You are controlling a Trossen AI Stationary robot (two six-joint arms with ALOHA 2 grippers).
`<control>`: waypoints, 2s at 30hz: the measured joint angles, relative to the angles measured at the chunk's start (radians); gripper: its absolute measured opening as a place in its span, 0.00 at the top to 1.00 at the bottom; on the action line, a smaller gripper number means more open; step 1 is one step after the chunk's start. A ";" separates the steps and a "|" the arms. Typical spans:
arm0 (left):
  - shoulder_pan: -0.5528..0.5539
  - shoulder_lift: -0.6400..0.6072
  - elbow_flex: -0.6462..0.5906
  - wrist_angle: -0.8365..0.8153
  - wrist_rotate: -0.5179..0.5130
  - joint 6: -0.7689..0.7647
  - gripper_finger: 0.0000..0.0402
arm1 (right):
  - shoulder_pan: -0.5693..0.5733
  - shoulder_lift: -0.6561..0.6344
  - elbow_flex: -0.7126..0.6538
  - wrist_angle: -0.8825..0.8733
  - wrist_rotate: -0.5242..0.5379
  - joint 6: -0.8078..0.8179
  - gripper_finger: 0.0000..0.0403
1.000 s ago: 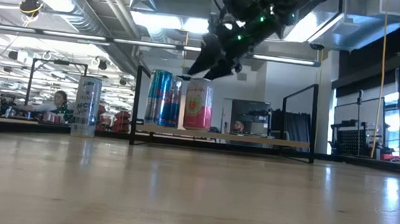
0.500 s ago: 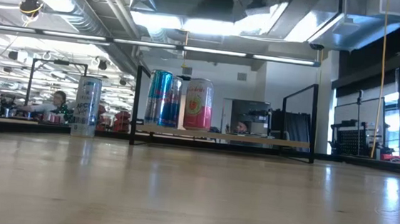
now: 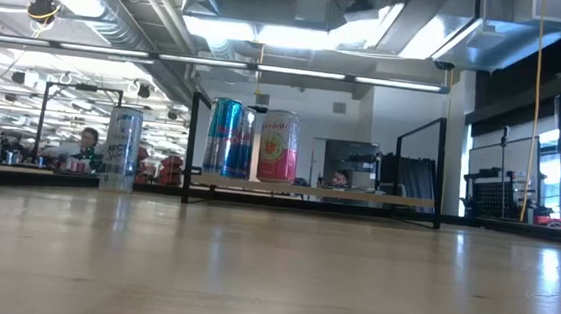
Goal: Place canned beverage on shelf
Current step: Put the bottom white soda can on the shelf
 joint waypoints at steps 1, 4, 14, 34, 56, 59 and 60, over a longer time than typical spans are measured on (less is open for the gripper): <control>0.000 -0.001 0.001 -0.068 -0.003 -0.037 0.19 | 0.006 0.004 0.000 -0.002 0.003 0.011 0.07; 0.017 -0.026 -0.047 -0.068 -0.002 -0.083 0.19 | 0.008 0.016 0.000 0.002 0.004 0.034 0.07; 0.145 -0.141 -0.362 -0.082 0.183 -0.229 0.19 | 0.005 0.047 0.000 0.028 0.011 0.054 0.07; 0.157 -0.174 -0.442 -0.043 0.262 -0.194 0.19 | -0.011 0.048 0.000 0.039 0.030 0.048 0.07; 0.153 -0.148 -0.429 -0.003 0.268 -0.159 0.19 | -0.010 0.047 0.000 0.020 0.004 0.040 0.07; 0.153 -0.149 -0.475 0.011 0.287 -0.160 0.19 | -0.009 0.047 0.000 0.020 0.003 0.040 0.07; 0.153 -0.149 -0.485 0.021 0.289 -0.157 0.19 | -0.010 0.047 0.000 0.020 0.003 0.040 0.07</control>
